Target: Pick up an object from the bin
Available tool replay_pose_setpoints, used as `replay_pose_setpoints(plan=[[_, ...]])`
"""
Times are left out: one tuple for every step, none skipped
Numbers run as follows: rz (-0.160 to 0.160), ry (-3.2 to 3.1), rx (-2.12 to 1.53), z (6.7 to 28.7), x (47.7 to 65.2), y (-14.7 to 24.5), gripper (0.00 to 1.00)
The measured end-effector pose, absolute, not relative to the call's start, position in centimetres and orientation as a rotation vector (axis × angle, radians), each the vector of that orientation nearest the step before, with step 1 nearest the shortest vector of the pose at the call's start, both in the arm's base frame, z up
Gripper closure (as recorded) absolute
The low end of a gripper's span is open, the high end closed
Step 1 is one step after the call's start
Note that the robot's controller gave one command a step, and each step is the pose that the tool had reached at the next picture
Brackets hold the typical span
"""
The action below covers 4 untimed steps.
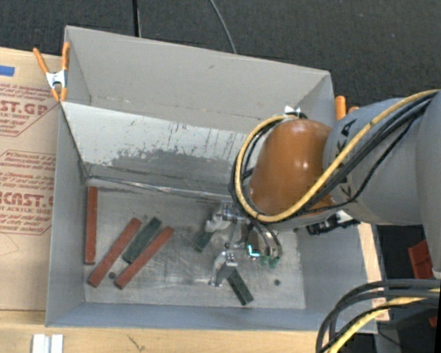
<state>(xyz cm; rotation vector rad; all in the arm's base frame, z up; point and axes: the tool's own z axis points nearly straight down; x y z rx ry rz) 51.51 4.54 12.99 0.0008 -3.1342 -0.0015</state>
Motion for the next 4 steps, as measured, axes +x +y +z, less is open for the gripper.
replay_pose_setpoints(plan=[[-0.002, -3.141, 0.001, 13.3, 51.7, 4.5, 0.0], [0.0, -3.16, 0.075, 7.8, 49.8, -2.6, 1.0], [0.0, -3.16, 0.075, 7.8, 49.8, -2.6, 1.0], [-0.001, -3.143, -0.051, 27.8, 51.4, -3.5, 1.0]])
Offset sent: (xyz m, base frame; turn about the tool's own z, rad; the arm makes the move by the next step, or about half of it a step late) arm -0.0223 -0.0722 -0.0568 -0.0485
